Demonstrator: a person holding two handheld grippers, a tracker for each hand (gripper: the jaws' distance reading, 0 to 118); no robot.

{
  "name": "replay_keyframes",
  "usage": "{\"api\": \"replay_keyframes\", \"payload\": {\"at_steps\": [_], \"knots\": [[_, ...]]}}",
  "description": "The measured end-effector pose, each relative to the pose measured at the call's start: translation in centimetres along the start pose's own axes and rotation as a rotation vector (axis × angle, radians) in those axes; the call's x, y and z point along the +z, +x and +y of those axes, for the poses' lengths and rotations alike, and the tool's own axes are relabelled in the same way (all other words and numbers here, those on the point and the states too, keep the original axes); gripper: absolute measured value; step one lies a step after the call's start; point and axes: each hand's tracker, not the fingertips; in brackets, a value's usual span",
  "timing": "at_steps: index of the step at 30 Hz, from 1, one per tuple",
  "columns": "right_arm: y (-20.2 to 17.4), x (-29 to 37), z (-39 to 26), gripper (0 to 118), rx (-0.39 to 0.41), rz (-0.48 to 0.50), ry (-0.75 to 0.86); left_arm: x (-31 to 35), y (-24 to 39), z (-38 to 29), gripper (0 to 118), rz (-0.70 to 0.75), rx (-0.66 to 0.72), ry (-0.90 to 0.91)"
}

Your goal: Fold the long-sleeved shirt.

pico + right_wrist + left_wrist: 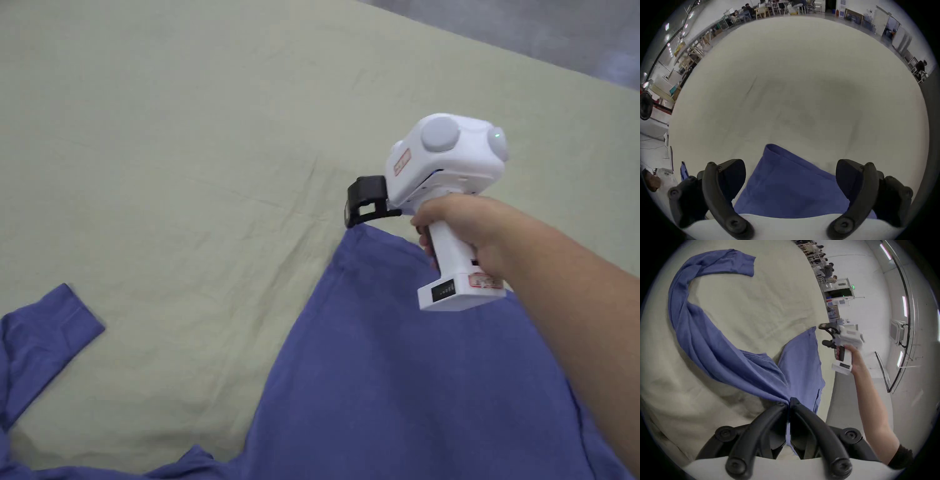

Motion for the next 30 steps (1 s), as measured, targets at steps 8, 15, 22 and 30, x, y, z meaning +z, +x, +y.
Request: {"api": "replay_keyframes", "payload": {"at_steps": [8,15,22,30], "knots": [[-4.0,-0.4,-2.4,40,0.149,-0.098,-0.003,0.2,0.8,0.0,1,0.000,-0.065,0.015],[0.1,12.1,-8.4,5,0.088,-0.012,0.237,2.0,4.3,2.2,1,-0.016,-0.228,0.104],[5.5,31.9,-16.0,5,0.070,-0.093,0.530,5.0,12.3,5.6,1,-0.038,-0.469,0.232],[9.8,49.3,-19.6,5,0.012,-0.263,0.750,7.5,28.3,11.2,1,-0.158,-0.710,0.300]]}}
